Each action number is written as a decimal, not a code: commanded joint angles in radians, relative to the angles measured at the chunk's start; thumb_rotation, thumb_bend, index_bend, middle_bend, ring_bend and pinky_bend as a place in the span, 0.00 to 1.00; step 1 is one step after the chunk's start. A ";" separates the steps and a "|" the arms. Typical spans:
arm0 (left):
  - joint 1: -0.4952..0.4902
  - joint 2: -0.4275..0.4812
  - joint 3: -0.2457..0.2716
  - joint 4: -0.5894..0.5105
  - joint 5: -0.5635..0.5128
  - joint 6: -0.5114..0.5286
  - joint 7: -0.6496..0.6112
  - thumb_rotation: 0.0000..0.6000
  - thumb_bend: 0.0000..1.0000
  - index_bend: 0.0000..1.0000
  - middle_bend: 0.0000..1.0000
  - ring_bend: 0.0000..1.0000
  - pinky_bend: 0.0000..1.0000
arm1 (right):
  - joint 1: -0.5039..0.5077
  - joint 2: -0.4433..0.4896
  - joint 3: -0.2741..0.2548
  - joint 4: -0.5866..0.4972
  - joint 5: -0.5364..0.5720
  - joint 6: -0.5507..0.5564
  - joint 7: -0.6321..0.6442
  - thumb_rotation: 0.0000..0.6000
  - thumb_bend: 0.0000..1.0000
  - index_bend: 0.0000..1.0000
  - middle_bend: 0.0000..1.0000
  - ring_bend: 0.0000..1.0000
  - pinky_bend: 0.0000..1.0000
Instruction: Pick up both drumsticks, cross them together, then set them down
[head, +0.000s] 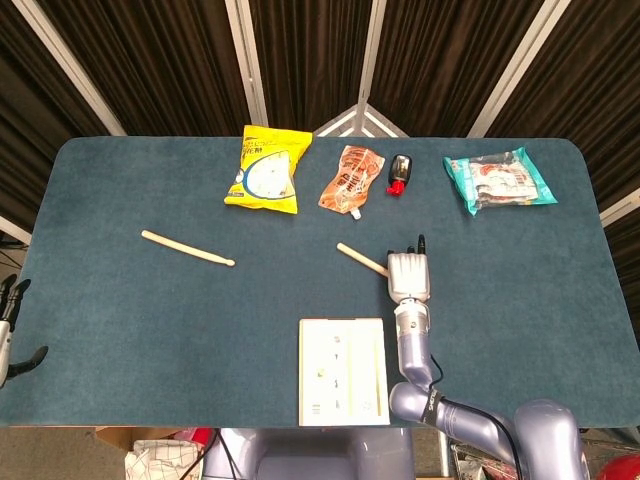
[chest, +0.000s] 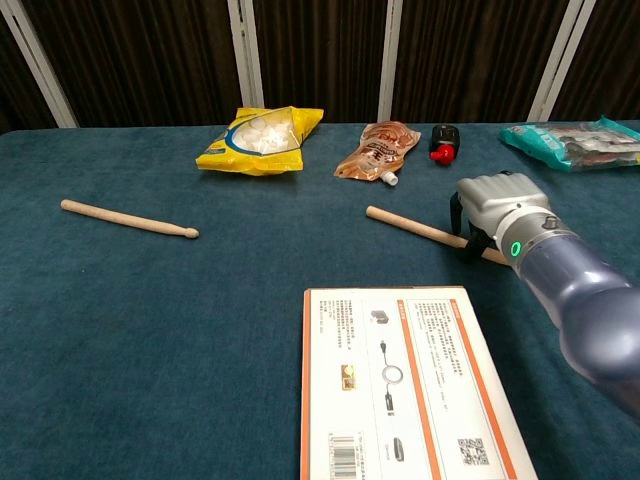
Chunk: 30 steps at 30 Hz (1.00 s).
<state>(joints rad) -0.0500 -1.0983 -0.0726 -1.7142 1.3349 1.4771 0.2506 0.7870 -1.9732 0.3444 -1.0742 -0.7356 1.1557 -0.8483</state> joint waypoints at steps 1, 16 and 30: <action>0.000 0.000 0.000 0.000 0.000 0.000 -0.001 1.00 0.31 0.00 0.00 0.00 0.00 | -0.001 0.002 0.000 -0.002 -0.003 0.000 0.002 1.00 0.40 0.49 0.59 0.31 0.00; 0.001 0.003 0.002 0.001 0.002 0.003 -0.013 1.00 0.31 0.00 0.00 0.00 0.00 | -0.014 0.025 -0.019 -0.048 -0.049 -0.009 0.037 1.00 0.47 0.65 0.61 0.32 0.00; -0.006 0.010 -0.009 0.031 0.023 0.013 -0.057 1.00 0.31 0.00 0.00 0.00 0.00 | -0.094 0.202 -0.102 -0.275 -0.335 0.063 0.277 1.00 0.49 0.67 0.62 0.35 0.00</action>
<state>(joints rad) -0.0538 -1.0889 -0.0799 -1.6852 1.3543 1.4880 0.1934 0.7215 -1.8288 0.2632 -1.2894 -0.9864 1.1837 -0.6520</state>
